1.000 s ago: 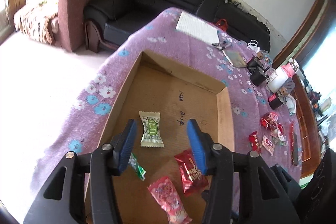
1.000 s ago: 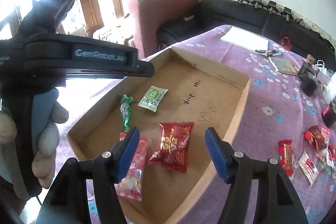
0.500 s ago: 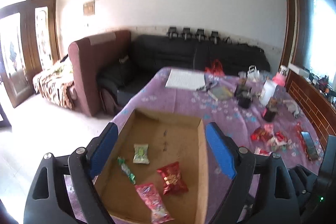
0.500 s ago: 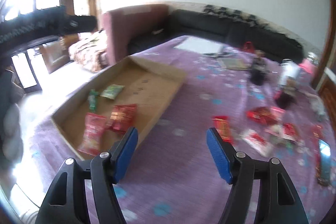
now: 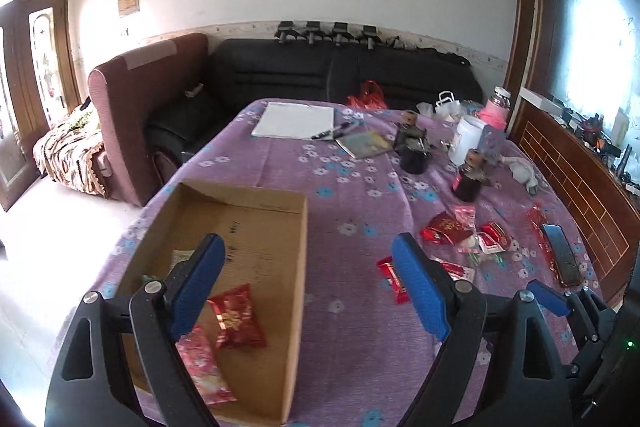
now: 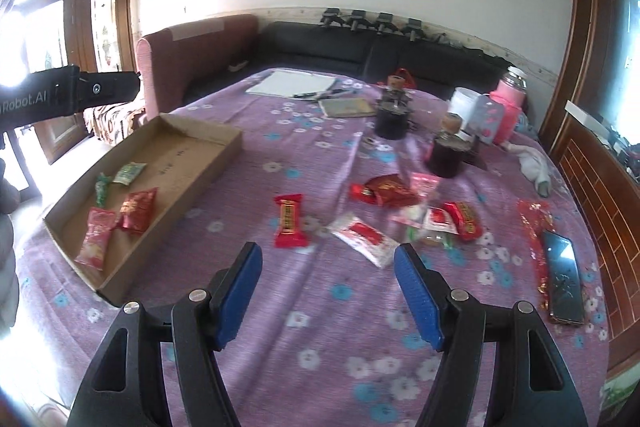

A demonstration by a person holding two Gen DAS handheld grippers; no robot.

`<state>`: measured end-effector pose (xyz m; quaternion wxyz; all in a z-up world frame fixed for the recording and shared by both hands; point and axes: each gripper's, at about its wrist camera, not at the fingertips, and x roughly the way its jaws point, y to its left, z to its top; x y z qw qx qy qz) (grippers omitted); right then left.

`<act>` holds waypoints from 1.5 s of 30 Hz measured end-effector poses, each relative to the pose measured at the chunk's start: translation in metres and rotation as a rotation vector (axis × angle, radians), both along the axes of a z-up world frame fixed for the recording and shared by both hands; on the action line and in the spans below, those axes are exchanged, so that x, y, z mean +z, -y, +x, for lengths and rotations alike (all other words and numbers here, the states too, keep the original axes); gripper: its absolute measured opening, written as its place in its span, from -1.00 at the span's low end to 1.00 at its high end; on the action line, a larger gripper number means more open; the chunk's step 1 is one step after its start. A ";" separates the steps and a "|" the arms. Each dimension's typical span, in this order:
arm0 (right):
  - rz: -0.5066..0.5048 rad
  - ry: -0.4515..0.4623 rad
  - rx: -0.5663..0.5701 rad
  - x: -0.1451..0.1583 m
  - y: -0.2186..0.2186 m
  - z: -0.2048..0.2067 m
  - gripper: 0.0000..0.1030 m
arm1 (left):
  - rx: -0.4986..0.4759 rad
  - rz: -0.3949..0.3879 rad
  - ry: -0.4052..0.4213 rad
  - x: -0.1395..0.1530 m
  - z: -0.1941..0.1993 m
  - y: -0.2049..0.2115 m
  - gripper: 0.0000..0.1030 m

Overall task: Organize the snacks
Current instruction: 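Move both grippers back toward the remaining snacks on the table, then grasp the red bar with the left gripper while the right grasps the white-and-red packet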

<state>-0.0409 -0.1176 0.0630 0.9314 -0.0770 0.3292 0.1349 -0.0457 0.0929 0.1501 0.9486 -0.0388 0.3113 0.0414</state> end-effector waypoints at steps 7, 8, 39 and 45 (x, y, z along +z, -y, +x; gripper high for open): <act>-0.018 -0.015 -0.040 -0.010 0.020 0.018 0.37 | -0.014 -0.006 -0.047 -0.012 0.019 0.018 0.68; -0.020 -0.020 -0.043 -0.012 0.022 0.021 0.37 | -0.015 -0.006 -0.055 -0.015 0.023 0.020 0.68; 0.113 -0.203 0.155 -0.067 0.030 0.121 0.35 | -0.134 -0.221 -0.522 -0.135 0.136 0.068 0.24; 0.049 -0.230 0.154 -0.085 0.018 0.138 0.28 | -0.161 -0.159 -0.508 -0.136 0.134 0.080 0.19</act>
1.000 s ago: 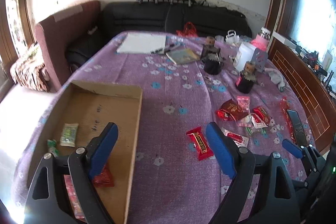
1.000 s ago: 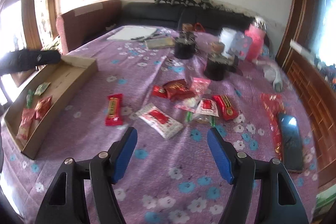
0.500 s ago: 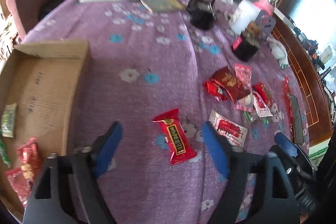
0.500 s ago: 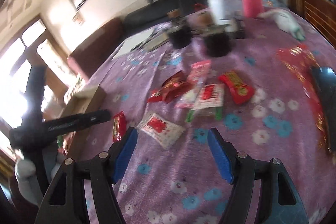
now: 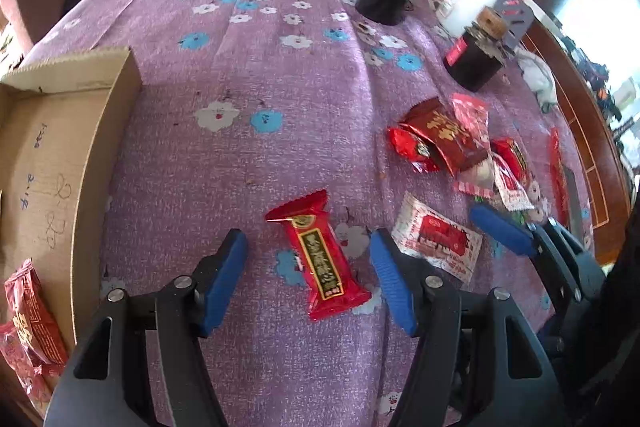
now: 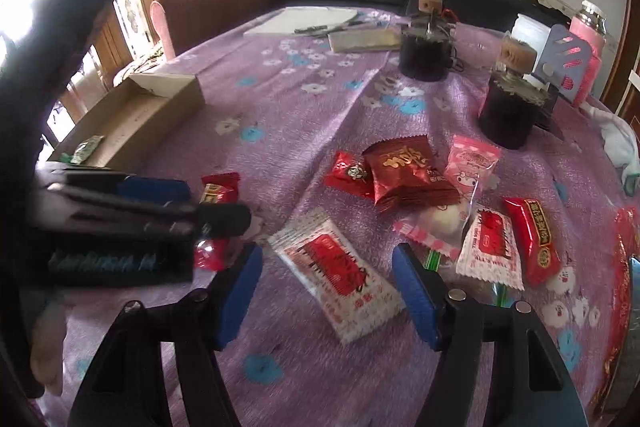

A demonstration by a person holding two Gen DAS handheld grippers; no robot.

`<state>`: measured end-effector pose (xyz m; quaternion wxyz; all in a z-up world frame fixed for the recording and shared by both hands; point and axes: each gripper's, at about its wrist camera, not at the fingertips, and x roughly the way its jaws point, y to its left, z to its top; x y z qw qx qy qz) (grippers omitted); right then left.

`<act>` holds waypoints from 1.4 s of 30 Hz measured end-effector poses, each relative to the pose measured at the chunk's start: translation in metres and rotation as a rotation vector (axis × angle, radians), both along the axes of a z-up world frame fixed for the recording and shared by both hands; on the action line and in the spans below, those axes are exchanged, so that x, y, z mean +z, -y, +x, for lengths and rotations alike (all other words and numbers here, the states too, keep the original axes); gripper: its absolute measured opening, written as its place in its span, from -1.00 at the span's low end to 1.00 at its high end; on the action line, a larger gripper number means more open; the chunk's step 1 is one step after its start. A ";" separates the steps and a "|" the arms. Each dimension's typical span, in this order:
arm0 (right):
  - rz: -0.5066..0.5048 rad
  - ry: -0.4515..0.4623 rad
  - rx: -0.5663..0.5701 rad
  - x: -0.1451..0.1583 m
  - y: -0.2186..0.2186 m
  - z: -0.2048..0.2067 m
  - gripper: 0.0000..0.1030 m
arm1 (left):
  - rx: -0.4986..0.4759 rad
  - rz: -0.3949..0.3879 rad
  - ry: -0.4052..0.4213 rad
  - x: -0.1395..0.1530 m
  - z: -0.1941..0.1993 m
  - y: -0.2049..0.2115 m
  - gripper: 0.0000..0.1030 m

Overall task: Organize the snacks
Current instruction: 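Grasp the red bar with the left gripper while the right grasps the white-and-red packet, then carry both snacks over the cardboard box and open both grippers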

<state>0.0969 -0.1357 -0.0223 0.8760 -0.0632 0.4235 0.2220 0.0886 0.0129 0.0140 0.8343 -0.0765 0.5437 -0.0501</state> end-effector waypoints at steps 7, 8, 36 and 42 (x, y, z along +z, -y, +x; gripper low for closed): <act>-0.009 -0.013 -0.022 -0.006 0.000 0.002 -0.13 | -0.054 0.062 0.038 0.000 -0.008 0.012 -0.58; -0.014 -0.015 -0.030 -0.006 0.000 0.002 -0.18 | -0.059 0.061 0.042 0.000 -0.009 0.013 -0.61; 0.146 -0.002 -0.031 0.055 -0.013 -0.074 -0.48 | -0.027 -0.034 0.202 0.078 -0.091 -0.059 -0.66; 0.197 -0.021 0.066 0.070 -0.077 -0.073 -0.49 | 0.084 -0.006 0.218 0.083 -0.093 -0.129 -0.66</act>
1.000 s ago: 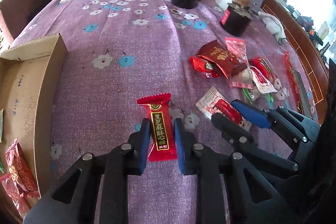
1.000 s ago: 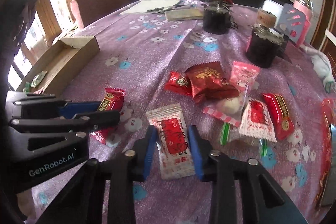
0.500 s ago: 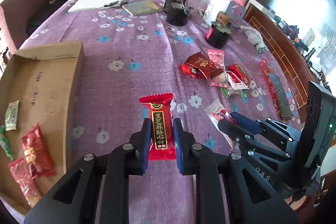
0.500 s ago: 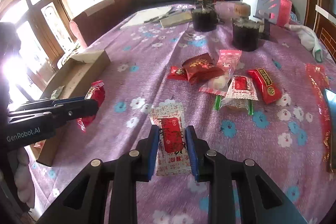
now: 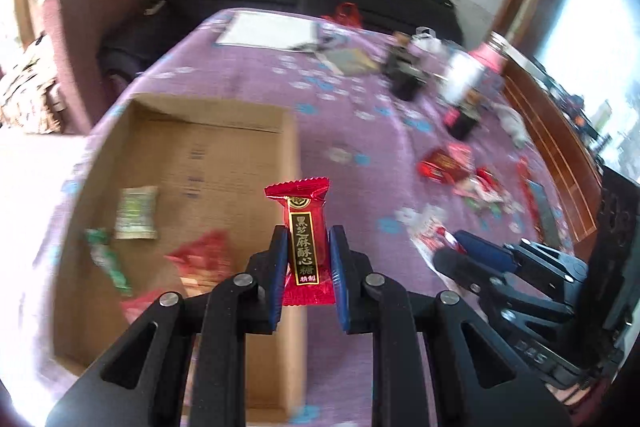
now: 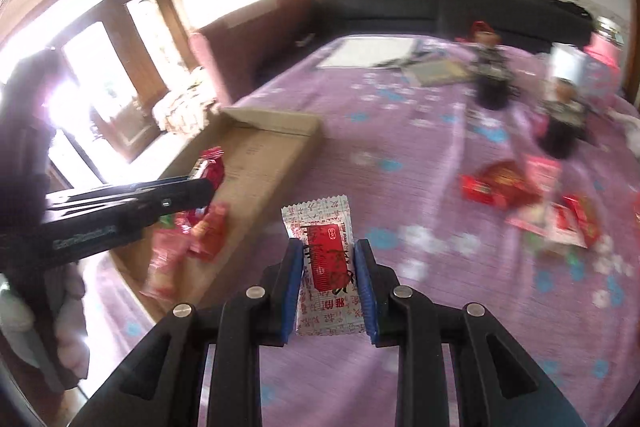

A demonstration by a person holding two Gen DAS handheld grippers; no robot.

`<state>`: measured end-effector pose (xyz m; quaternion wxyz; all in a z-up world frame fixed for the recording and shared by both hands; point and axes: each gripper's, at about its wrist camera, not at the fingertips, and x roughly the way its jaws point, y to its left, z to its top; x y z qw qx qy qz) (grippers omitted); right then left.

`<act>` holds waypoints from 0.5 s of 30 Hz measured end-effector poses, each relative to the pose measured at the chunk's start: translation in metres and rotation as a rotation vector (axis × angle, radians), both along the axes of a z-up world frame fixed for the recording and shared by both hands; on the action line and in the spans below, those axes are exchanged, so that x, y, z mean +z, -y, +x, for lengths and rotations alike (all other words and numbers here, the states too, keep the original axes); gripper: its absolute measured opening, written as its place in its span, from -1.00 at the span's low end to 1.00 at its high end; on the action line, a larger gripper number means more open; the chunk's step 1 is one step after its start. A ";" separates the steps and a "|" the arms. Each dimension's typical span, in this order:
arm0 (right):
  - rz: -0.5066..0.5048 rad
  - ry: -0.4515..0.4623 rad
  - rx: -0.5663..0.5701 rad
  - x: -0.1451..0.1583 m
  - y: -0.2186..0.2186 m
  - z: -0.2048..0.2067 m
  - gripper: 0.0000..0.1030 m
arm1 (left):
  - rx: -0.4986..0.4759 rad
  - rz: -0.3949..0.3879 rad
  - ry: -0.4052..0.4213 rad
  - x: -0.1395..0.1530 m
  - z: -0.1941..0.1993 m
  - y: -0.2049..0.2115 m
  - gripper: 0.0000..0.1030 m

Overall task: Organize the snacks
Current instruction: 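Carry both snacks over the cardboard box and open both grippers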

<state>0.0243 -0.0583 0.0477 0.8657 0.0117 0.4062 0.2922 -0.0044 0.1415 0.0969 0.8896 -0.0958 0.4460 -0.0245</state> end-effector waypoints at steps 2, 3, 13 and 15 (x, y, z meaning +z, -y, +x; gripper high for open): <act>0.009 -0.008 0.029 0.002 -0.021 0.003 -0.49 | 0.032 0.002 -0.007 -0.003 0.003 -0.021 -0.65; 0.008 -0.010 0.046 0.003 -0.036 0.006 -0.49 | 0.056 0.001 -0.015 -0.006 0.007 -0.037 -0.65; -0.059 -0.030 0.112 -0.012 -0.136 0.041 -0.49 | 0.171 -0.019 -0.087 -0.043 0.045 -0.110 -0.65; -0.075 -0.040 0.108 -0.019 -0.148 0.049 -0.49 | 0.177 -0.020 -0.101 -0.051 0.052 -0.115 -0.65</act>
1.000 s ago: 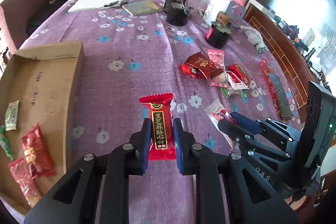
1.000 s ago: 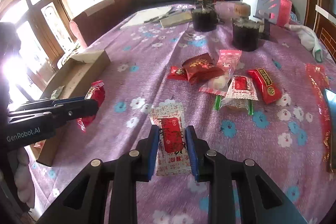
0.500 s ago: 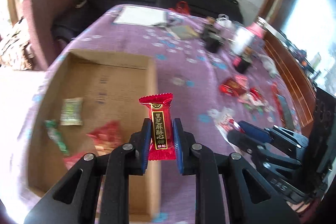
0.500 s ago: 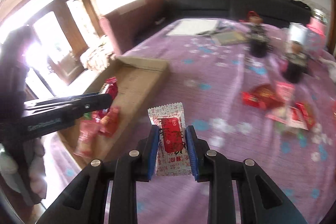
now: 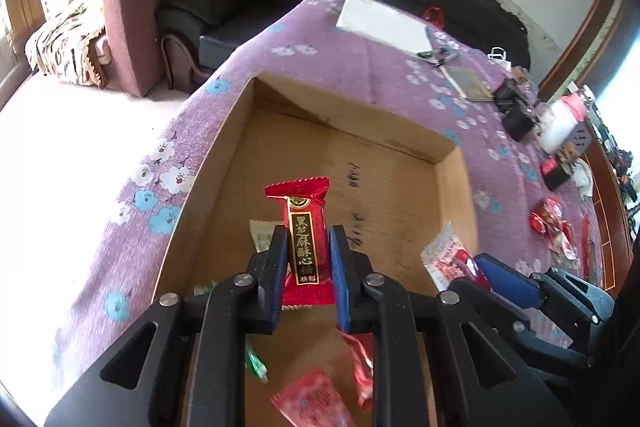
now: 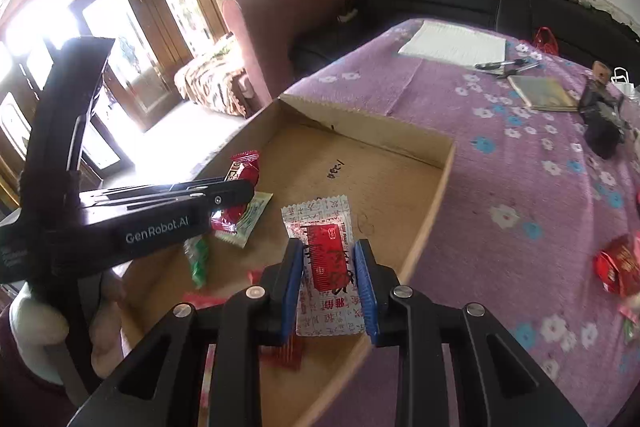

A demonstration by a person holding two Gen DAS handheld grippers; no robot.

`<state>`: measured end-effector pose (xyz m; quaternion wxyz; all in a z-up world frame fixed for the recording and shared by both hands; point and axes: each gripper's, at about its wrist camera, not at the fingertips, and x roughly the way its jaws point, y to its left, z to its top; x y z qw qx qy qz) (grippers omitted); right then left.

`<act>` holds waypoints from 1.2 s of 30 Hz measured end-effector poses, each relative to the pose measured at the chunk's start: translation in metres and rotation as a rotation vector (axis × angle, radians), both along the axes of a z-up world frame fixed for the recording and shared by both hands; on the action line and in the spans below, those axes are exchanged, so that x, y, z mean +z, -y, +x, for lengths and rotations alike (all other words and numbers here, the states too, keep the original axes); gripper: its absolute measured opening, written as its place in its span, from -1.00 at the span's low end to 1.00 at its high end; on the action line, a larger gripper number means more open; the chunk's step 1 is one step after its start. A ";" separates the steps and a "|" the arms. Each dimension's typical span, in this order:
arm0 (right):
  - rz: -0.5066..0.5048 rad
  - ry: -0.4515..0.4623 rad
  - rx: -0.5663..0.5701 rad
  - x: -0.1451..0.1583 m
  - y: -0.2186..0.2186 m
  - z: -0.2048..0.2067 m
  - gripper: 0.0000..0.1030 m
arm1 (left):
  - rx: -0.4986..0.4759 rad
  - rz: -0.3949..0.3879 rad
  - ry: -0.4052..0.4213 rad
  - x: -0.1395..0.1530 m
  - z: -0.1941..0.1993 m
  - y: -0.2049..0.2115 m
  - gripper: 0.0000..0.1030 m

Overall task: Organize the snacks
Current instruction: 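Carry both snacks over the cardboard box and open both grippers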

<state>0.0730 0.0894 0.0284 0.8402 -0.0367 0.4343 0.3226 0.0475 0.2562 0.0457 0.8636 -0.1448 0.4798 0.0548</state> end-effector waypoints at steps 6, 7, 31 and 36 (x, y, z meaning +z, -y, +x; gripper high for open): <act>-0.051 -0.011 -0.026 -0.022 -0.017 0.022 -0.49 | 0.002 -0.011 -0.026 -0.014 0.014 -0.006 -0.65; -0.052 -0.015 -0.027 -0.024 -0.017 0.023 -0.49 | 0.003 -0.013 -0.030 -0.016 0.015 -0.006 -0.65; -0.024 0.143 -0.075 0.005 0.037 -0.031 0.14 | -0.037 0.168 0.094 0.026 -0.028 0.042 -0.63; 0.006 0.130 -0.137 0.004 0.089 -0.056 0.15 | -0.095 0.199 0.118 0.029 -0.045 0.080 0.09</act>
